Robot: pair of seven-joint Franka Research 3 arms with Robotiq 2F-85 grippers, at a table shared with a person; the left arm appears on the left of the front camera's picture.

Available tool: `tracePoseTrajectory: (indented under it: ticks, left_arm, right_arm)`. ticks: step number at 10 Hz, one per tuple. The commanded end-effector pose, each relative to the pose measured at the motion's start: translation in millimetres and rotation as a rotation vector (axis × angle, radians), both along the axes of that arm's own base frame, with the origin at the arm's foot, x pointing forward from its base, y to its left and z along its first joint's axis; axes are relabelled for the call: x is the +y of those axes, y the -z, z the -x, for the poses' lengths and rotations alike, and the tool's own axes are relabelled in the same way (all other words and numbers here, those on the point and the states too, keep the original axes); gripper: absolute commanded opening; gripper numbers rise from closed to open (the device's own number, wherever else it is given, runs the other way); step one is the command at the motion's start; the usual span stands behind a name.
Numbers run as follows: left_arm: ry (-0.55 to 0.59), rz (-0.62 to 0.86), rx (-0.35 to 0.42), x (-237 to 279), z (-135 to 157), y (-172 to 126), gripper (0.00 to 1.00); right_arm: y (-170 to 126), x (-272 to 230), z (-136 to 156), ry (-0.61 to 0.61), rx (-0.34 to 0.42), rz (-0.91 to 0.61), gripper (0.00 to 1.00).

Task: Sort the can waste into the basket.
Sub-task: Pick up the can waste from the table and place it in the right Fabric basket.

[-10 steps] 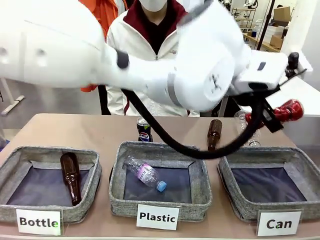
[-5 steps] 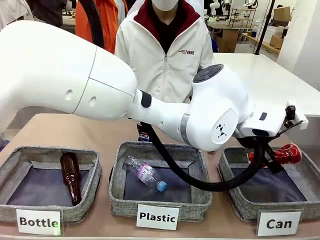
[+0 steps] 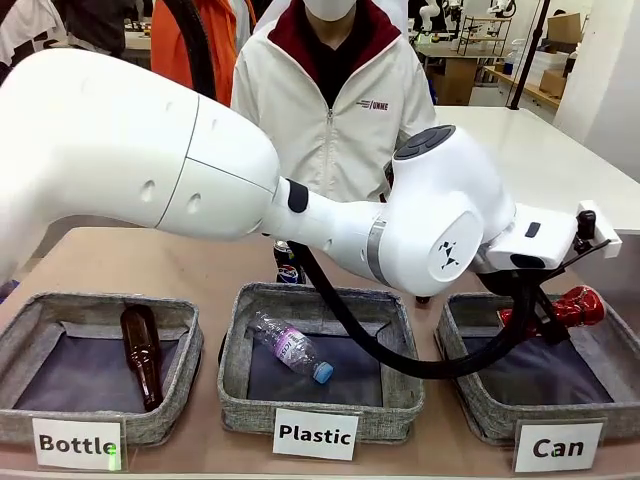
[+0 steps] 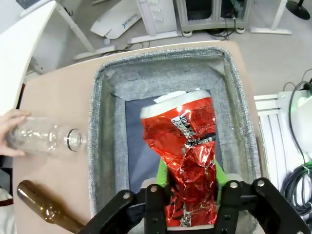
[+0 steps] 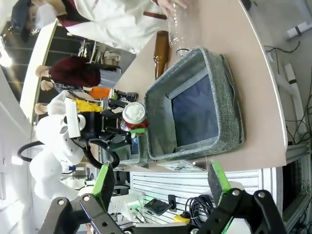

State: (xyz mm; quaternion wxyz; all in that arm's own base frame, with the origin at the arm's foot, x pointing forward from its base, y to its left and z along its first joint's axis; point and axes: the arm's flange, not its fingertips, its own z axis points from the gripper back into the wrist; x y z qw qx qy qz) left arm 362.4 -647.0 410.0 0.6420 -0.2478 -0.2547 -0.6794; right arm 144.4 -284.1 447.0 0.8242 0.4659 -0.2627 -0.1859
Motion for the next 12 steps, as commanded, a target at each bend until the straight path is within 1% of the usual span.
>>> tracePoseTrajectory:
  ticks: [1, 6, 8, 9, 10, 11, 12]
  left_arm:
    - [0.012, 0.012, 0.013, -4.7, 3.9, -2.8, 1.00]
    - [-0.003, 0.041, 0.011, -0.9, 5.4, -9.9, 1.00]
    - [0.001, 0.023, 0.033, 7.1, 5.7, -24.4, 1.00]
    - [-0.001, 0.039, 0.032, 15.2, 8.3, -38.8, 1.00]
    - [0.015, 0.098, 0.059, 27.9, 13.1, -58.7, 1.00]
    - [0.032, 0.156, 0.064, 41.3, 16.1, -76.3, 1.00]
    - [0.018, 0.193, 0.045, 58.4, 16.5, -93.0, 1.00]
  right_arm:
    - [-1.3, -0.5, 1.2, -0.006, 0.002, 0.002, 1.00]
    - [-1.3, -0.5, 1.2, -0.006, 0.002, 0.002, 1.00]
    - [-1.3, -0.5, 1.2, -0.006, 0.002, 0.002, 1.00]
    - [0.0, 0.0, 0.0, 0.000, 0.000, 0.000, 1.00]
    - [-1.6, 6.7, -12.7, -0.038, -0.017, -0.003, 1.00]
    - [-2.4, 16.1, -29.8, -0.066, -0.001, 0.005, 1.00]
    - [-3.4, 29.3, -50.6, -0.110, 0.023, 0.017, 1.00]
